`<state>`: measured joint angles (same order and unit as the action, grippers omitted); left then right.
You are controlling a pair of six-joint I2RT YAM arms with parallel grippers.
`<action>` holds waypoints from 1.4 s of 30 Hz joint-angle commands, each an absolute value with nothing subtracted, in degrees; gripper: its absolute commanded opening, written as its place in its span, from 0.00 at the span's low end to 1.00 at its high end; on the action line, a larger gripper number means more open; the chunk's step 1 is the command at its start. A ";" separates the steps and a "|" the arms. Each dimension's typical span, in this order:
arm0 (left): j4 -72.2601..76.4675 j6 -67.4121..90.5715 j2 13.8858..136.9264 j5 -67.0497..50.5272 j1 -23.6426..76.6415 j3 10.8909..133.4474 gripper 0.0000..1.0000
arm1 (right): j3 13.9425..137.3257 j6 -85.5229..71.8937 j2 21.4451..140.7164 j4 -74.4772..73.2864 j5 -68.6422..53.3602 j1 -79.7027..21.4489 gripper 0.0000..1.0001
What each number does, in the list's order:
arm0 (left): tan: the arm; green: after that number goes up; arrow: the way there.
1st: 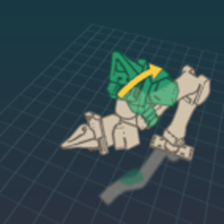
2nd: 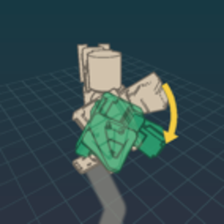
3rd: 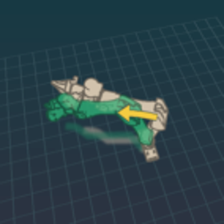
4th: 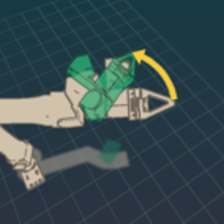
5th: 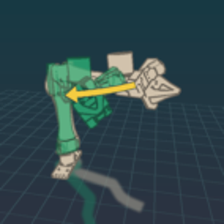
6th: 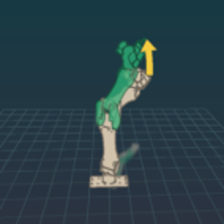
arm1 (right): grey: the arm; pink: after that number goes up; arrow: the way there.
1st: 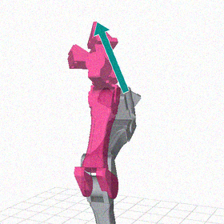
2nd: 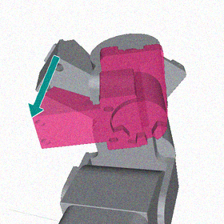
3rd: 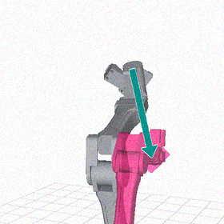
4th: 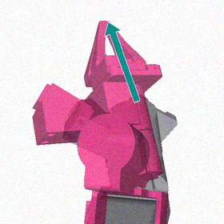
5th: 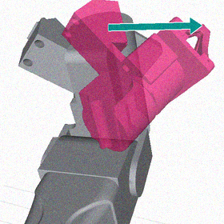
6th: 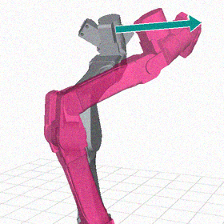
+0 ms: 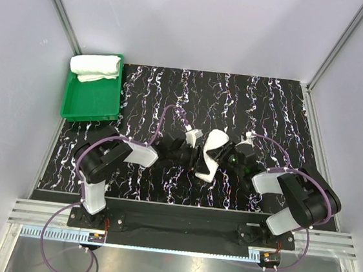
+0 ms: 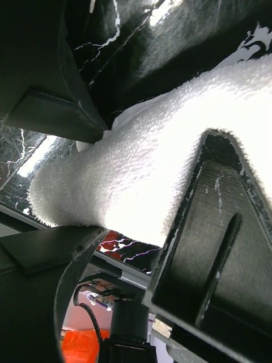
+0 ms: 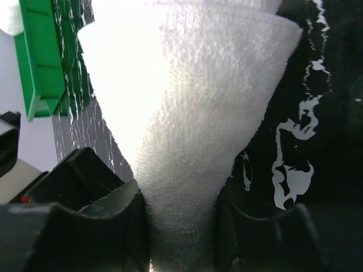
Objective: Roll the towels
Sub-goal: Place the rolled towel into the container
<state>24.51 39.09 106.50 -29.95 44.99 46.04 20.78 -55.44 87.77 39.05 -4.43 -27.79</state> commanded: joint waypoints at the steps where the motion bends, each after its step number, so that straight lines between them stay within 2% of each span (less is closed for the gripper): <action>1: 12.92 36.39 107.76 -27.25 45.53 41.84 0.65 | 20.21 -53.88 85.61 44.91 -9.57 -27.95 0.35; 3: 12.92 36.74 104.00 -27.33 45.53 40.43 0.70 | 20.48 -52.91 82.80 45.00 -12.21 -28.04 0.31; 6: 12.48 37.26 96.37 -26.46 45.53 38.41 0.79 | 21.61 -51.51 76.92 42.37 -15.64 -27.95 0.30; 10: 6.78 36.57 84.49 -22.60 45.53 37.97 0.99 | 24.52 -49.49 67.61 34.21 -18.63 -27.95 0.30; 17: 4.13 36.56 66.20 -20.56 44.39 39.72 0.99 | 30.84 -48.08 55.12 22.51 -26.08 -27.95 0.32; 24: 7.73 39.37 56.53 -29.25 41.05 44.91 0.99 | 34.80 -50.62 51.86 23.90 -33.04 -28.04 0.33; 30: 17.63 44.45 54.14 -34.36 38.76 44.83 0.99 | 36.65 -53.43 52.21 28.38 -37.79 -27.95 0.34; 42: 19.60 44.12 60.29 -34.19 38.32 47.90 0.99 | 39.55 -59.50 55.37 37.53 -44.82 -29.09 0.37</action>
<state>15.40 44.03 59.11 -33.04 38.70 44.64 36.32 -57.30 55.07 31.46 -41.69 -28.14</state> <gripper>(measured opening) 0.984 0.421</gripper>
